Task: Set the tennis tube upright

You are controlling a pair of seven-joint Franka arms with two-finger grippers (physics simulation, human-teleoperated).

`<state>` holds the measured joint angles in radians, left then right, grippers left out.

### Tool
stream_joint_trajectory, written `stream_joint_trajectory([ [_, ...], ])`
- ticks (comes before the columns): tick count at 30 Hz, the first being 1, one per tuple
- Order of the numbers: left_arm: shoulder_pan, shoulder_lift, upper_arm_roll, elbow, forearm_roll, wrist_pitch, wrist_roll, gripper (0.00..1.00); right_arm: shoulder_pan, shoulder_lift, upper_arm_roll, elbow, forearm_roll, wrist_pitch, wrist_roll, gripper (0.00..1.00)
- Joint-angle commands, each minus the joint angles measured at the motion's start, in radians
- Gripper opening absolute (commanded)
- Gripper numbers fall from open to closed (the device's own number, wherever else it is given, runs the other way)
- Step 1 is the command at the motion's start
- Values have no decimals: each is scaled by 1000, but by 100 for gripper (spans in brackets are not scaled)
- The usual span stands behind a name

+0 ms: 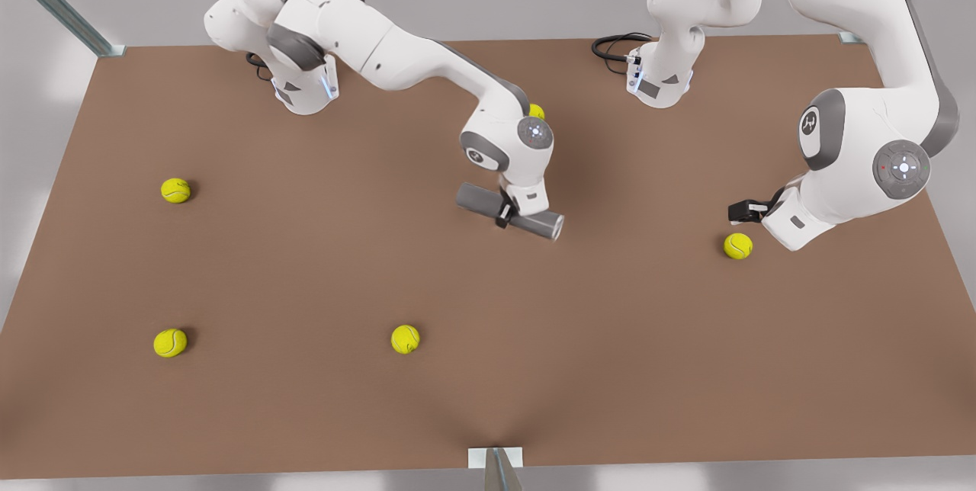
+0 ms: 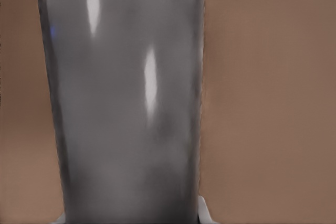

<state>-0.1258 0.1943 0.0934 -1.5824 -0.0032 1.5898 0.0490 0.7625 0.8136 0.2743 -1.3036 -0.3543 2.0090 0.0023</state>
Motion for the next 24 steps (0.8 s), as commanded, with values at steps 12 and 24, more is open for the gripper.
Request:
stream_joint_trajectory([
  [12, 0, -1, 0, 1, 0, 1, 0, 100, 1, 33, -4, 41, 11, 108, -645, 97],
  [24, 0, 5, 0, -1, -1, 1, 0, 100, -3, 22, -47, 33, 120, 5, -400, 100],
])
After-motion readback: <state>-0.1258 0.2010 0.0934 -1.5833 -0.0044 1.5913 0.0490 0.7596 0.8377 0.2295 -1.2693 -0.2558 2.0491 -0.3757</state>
